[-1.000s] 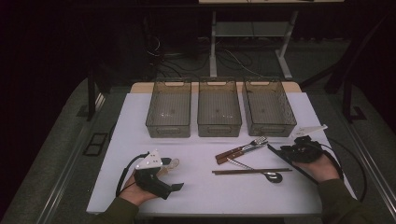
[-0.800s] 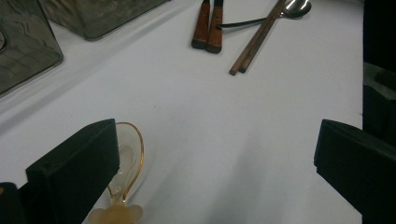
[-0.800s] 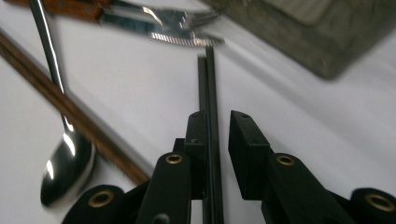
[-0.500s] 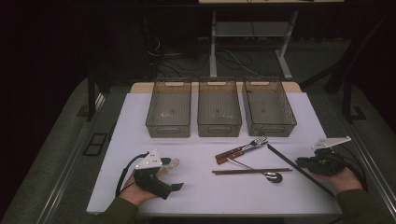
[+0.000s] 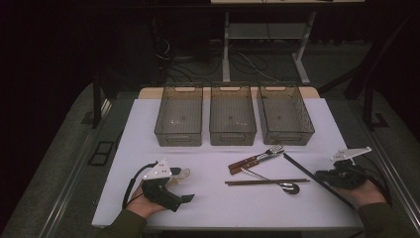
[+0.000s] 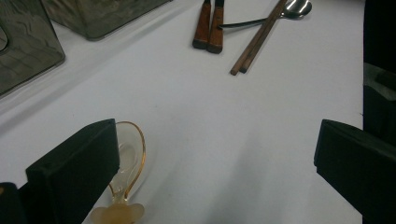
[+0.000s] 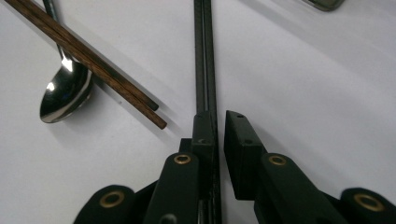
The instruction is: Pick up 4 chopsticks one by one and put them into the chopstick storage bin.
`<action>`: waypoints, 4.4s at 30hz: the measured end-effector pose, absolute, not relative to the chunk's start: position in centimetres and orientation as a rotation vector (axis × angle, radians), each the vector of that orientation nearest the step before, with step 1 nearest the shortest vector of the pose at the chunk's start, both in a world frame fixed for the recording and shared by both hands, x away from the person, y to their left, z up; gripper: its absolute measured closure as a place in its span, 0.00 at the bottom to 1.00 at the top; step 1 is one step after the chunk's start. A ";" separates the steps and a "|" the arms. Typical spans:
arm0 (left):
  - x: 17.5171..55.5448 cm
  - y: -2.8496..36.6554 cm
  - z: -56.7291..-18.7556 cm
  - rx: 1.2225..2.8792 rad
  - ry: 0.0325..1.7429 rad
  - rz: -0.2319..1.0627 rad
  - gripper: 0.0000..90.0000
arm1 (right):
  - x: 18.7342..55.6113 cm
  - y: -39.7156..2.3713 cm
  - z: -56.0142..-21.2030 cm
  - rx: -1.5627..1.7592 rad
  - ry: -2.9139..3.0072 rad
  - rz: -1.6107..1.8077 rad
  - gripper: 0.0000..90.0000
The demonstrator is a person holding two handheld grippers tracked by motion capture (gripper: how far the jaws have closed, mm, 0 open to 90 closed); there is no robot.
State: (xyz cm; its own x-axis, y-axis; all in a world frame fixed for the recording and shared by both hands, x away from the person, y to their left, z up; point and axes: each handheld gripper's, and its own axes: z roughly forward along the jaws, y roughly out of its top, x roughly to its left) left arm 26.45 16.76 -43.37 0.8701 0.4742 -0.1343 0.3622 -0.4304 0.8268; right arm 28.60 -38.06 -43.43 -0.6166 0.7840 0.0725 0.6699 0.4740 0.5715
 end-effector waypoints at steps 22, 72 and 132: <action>26.8 16.9 -43.5 2.064 0.601 0.141 0.00 | 28.6 -38.1 -44.1 1.191 2.530 0.828 0.95; 27.1 16.9 -44.0 2.038 0.620 0.129 0.00 | 27.4 -37.4 -39.3 1.061 2.432 1.269 0.95; 26.9 16.9 -43.8 2.028 0.624 0.127 0.00 | 34.1 -21.3 -36.9 0.873 2.516 1.394 0.95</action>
